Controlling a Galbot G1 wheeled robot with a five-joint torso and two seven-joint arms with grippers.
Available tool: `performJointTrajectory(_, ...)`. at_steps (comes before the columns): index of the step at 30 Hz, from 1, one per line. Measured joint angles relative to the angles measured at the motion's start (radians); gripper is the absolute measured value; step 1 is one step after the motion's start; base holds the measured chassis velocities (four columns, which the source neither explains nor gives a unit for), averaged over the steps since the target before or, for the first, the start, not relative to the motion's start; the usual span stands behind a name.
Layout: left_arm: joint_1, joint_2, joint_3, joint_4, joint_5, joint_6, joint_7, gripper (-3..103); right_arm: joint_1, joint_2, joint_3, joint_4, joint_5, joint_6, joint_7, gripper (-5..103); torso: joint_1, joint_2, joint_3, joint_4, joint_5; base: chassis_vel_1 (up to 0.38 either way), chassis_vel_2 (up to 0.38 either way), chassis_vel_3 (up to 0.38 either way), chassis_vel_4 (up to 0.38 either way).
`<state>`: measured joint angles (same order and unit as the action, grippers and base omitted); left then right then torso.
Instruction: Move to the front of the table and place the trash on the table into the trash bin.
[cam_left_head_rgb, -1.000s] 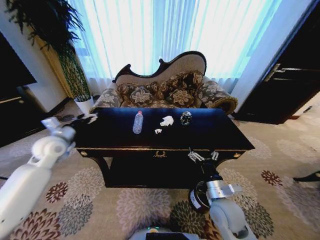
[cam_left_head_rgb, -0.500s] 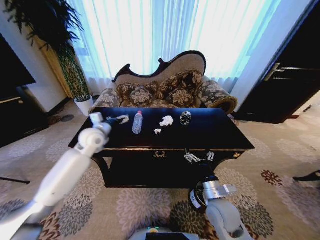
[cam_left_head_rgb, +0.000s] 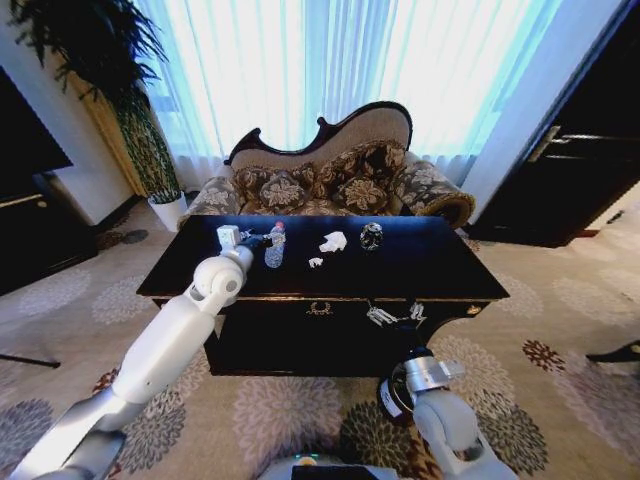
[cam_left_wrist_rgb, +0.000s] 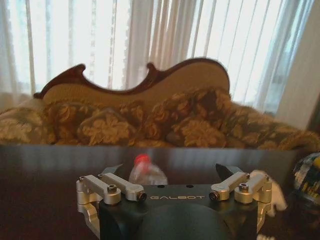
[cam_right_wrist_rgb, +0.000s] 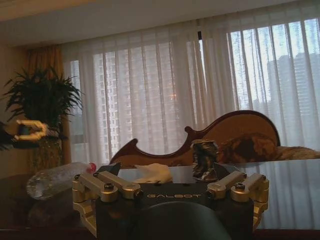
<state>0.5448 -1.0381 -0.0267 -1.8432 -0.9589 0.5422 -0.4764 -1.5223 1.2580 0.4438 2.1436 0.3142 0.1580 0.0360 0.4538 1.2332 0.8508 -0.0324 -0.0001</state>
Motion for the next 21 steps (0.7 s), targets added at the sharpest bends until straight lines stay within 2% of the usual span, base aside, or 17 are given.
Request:
performJointTrajectory(5,0.002,-0.033,0.017,0.065,0.075,0.01,-0.029,100,0.002,0.025,-0.035,-0.008,-0.035,0.008,-0.003,100,0.0,0.0,0.0,0.0001,-0.0002,0.0,0.0,0.0,0.0)
performJointTrajectory(13,-0.022,-0.046,0.033,0.133,0.078,0.024,-0.052,100,0.009,0.018,-0.034,-0.016,-0.038,0.014,-0.003,100,0.0,0.0,0.0,0.0,-0.0001,0.0,0.0,0.0,0.0)
performJointTrajectory(21,-0.079,-0.094,0.079,0.217,0.098,-0.021,0.007,100,0.006,0.028,-0.031,-0.016,-0.036,0.015,-0.003,100,0.0,0.0,0.0,-0.0001,0.0,0.0,0.0,0.0,0.0)
